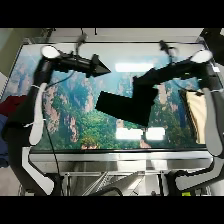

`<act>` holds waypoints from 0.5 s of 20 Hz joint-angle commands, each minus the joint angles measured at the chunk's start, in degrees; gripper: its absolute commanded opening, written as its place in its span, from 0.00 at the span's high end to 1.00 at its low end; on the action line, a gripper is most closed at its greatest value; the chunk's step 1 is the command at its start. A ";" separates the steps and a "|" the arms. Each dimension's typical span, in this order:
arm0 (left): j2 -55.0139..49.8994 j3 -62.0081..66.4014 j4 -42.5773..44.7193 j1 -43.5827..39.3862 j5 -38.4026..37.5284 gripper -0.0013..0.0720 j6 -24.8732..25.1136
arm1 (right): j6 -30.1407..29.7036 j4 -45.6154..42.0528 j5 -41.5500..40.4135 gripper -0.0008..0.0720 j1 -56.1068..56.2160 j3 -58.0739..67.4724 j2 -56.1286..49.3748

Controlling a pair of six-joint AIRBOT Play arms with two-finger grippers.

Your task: Fold the shirts.

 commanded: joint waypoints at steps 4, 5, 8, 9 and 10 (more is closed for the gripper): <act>3.50 -1.84 -0.76 6.75 -7.08 0.96 2.86 | -3.98 5.49 -29.55 0.32 21.00 -0.20 -13.99; 3.48 -2.82 -0.72 6.60 -7.28 0.96 3.76 | -7.23 9.38 -28.44 0.32 20.96 0.13 -14.43; 3.48 -6.16 -0.76 6.64 -7.28 0.96 6.01 | -8.35 10.64 -21.22 0.34 14.80 0.50 -10.29; 3.48 -7.04 -0.76 6.64 -7.28 0.96 6.12 | -7.45 9.86 -17.94 0.40 11.61 0.50 -8.33; 3.48 -7.74 -0.76 6.64 -7.30 0.96 6.12 | -5.60 7.67 -14.32 0.41 7.72 0.48 -6.19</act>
